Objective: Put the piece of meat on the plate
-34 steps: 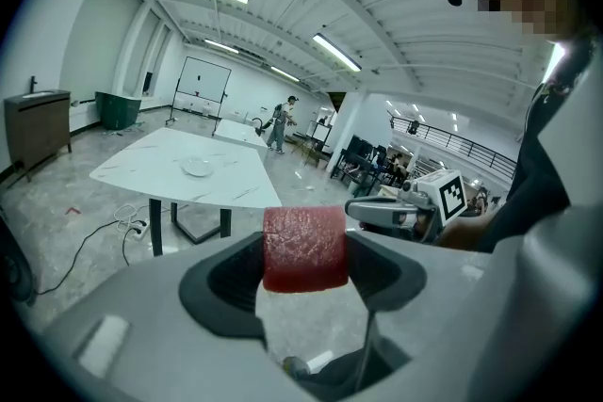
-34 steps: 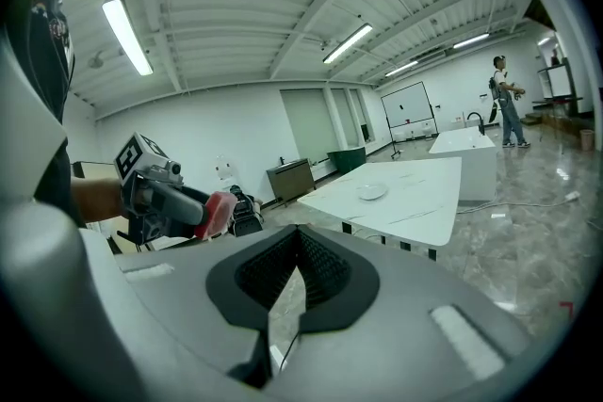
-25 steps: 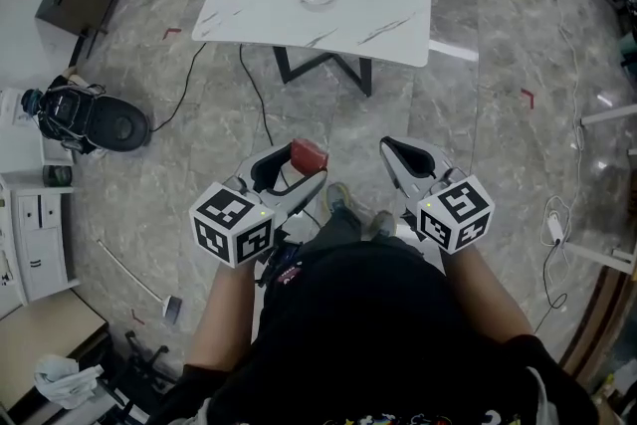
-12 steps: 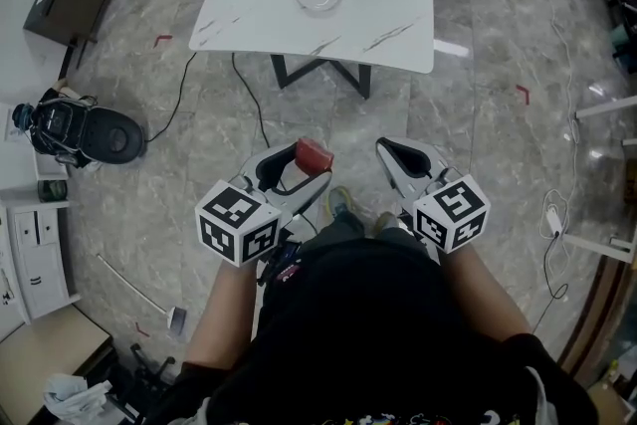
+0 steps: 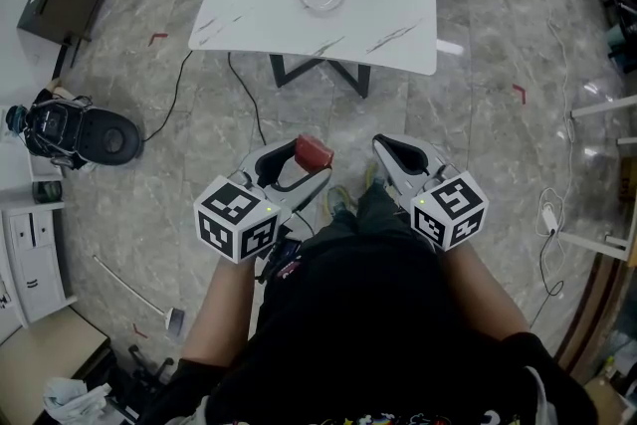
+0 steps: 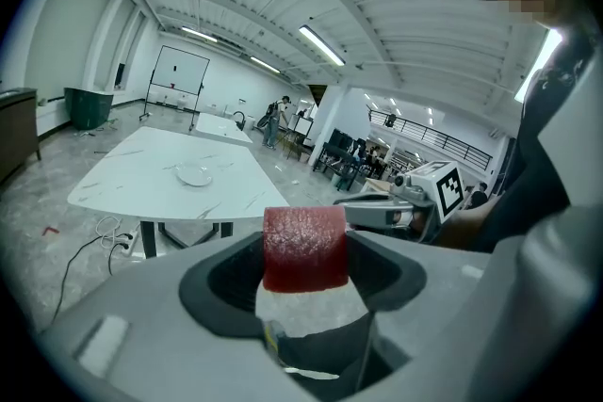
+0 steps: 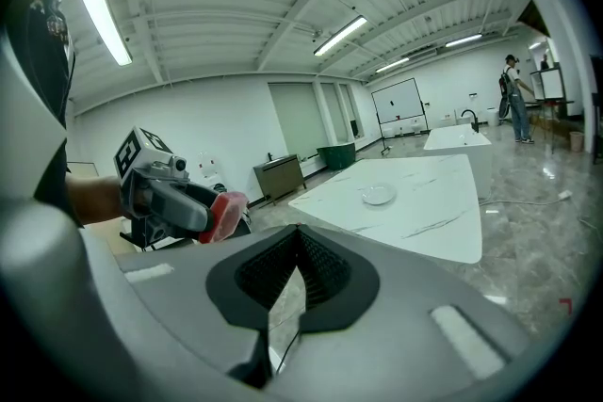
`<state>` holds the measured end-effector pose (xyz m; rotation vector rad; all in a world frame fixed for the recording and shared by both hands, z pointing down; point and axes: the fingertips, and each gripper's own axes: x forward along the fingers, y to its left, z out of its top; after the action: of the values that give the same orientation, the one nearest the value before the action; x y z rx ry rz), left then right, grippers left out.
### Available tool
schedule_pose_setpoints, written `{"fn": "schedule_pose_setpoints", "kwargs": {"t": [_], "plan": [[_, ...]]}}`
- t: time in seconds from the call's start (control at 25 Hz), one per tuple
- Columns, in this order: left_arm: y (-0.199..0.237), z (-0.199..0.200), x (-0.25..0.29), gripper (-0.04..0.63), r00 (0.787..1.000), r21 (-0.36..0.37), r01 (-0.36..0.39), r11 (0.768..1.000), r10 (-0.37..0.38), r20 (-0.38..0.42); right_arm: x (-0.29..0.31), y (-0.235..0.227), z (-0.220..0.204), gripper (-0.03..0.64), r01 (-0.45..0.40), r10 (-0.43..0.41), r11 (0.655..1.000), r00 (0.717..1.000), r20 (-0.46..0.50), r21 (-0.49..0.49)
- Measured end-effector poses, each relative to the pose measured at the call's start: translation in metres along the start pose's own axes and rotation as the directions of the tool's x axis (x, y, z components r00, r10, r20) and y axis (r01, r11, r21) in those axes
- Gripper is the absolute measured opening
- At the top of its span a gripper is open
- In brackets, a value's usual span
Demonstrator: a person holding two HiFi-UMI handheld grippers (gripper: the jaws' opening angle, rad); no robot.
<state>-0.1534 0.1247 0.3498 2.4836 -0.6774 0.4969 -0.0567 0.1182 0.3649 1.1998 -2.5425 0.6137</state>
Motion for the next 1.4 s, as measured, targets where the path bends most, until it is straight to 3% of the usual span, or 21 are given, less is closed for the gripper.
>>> {"fn": "schedule_pose_setpoints", "kwargs": {"t": [0.72,1.4], "plan": [[0.026,0.032,0.02,0.377,0.999,-0.015,-0.038,0.999,0.038,0.006,0.028,-0.033,0.027,0.02,-0.046,0.046,0.999,0.999,0.014,-0.008],[0.054,0.078,0.09,0.377,0.995,-0.05,-0.096,0.994,0.096,-0.008,0.044,-0.125,0.048,0.02,-0.074,0.073,0.997,0.997,0.016,0.023]]}}
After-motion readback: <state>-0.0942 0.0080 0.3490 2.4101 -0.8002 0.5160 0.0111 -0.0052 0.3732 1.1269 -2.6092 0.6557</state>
